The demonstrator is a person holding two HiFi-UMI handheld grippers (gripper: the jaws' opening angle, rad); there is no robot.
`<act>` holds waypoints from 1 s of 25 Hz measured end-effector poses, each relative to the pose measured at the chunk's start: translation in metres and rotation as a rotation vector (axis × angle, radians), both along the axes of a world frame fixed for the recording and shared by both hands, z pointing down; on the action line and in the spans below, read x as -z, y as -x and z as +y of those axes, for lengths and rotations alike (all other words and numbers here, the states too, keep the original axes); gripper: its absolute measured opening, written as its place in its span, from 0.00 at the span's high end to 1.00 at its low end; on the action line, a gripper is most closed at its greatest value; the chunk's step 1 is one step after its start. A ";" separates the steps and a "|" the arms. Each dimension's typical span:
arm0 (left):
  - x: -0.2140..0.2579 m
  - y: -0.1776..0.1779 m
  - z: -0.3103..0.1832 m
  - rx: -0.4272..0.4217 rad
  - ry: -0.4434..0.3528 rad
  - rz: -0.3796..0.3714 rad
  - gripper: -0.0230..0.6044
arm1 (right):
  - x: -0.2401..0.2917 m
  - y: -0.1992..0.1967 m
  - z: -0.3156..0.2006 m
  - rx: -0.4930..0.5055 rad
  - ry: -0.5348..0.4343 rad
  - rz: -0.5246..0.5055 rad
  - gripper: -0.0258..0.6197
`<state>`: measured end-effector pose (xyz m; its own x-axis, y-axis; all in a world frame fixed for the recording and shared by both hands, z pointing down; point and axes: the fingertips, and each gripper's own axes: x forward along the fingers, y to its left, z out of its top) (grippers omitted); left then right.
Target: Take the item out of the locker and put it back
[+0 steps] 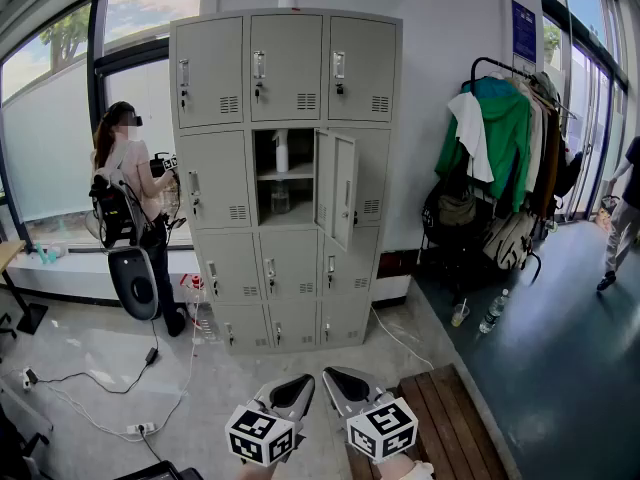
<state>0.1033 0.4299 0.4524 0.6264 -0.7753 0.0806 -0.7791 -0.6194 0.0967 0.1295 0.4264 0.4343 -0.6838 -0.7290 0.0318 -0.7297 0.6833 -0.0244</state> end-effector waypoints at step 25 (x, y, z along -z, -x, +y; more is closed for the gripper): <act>0.022 0.088 -0.294 -0.015 -0.055 0.026 0.95 | 0.031 0.087 -0.303 -0.070 -0.078 0.013 0.92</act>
